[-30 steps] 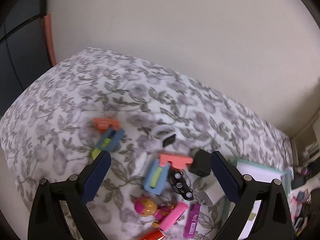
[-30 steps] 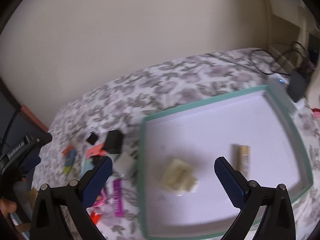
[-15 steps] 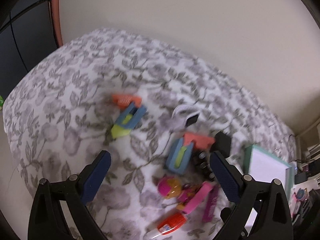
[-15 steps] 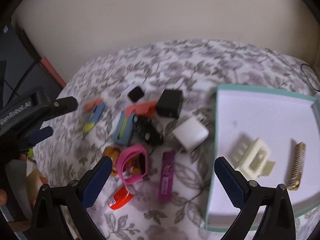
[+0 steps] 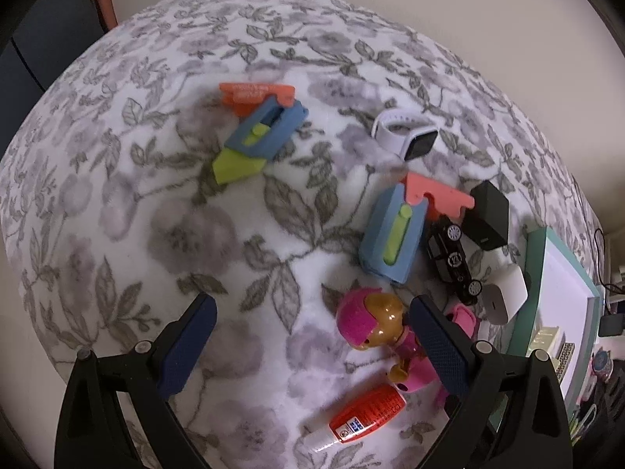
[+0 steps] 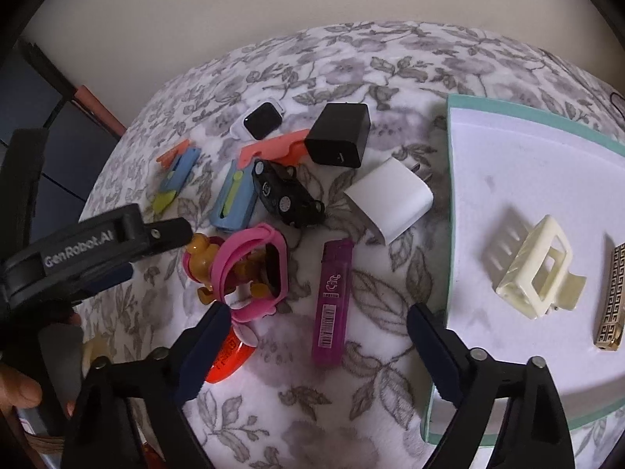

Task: Organize rigid objects
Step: 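Withdraw both tools from the tray back over the pile, then grasp the pink watch band with the right tool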

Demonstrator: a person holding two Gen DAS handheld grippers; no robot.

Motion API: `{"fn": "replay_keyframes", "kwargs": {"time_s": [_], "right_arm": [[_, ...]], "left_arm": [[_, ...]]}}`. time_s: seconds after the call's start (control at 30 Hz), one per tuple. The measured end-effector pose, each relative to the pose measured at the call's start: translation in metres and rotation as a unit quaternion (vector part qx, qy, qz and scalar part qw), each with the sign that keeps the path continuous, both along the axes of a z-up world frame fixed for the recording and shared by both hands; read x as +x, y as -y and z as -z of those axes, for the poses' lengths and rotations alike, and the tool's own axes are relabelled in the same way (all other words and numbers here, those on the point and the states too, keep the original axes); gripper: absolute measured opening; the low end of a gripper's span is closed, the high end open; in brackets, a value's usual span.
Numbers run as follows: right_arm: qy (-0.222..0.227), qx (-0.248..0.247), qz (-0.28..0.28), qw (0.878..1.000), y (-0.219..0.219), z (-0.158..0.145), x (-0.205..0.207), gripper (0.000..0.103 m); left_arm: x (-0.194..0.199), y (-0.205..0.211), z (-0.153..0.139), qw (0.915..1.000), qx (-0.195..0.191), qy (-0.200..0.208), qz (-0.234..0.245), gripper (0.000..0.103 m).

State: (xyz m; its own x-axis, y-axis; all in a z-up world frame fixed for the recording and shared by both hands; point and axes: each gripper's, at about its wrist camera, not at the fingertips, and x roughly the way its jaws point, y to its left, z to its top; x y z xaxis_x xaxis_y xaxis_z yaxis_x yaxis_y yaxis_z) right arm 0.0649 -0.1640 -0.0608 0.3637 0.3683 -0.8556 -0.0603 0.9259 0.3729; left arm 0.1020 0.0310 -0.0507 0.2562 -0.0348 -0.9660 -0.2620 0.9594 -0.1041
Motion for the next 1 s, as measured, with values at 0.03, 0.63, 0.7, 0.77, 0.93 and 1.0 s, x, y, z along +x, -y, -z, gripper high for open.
{"fn": "replay_keyframes", "kwargs": {"time_s": [0.03, 0.63, 0.7, 0.77, 0.93, 1.0], "right_arm": [[-0.001, 0.000, 0.000, 1.000, 0.000, 0.000, 0.000, 0.082], [0.026, 0.089, 0.019, 0.996, -0.020, -0.013, 0.012, 0.054], [0.025, 0.085, 0.020, 0.996, -0.026, -0.012, 0.013, 0.051], [0.023, 0.084, 0.022, 0.996, -0.029, -0.010, 0.015, 0.047], [0.023, 0.086, 0.019, 0.996, -0.034, -0.008, 0.015, 0.025], [0.024, 0.084, 0.021, 0.996, -0.033, -0.009, 0.014, 0.021]], "left_arm": [[0.000, 0.001, 0.000, 1.0000, -0.003, -0.001, 0.002, 0.099], [-0.002, -0.018, 0.002, 0.9988, -0.012, -0.003, -0.047, 0.099], [-0.003, -0.021, 0.002, 0.9984, -0.015, -0.003, -0.054, 0.099], [-0.003, -0.023, 0.003, 0.9983, -0.018, -0.003, -0.056, 0.099], [-0.002, -0.021, 0.003, 0.9984, -0.025, -0.004, -0.051, 0.099], [-0.002, -0.019, 0.003, 0.9985, -0.028, -0.005, -0.047, 0.099]]}}
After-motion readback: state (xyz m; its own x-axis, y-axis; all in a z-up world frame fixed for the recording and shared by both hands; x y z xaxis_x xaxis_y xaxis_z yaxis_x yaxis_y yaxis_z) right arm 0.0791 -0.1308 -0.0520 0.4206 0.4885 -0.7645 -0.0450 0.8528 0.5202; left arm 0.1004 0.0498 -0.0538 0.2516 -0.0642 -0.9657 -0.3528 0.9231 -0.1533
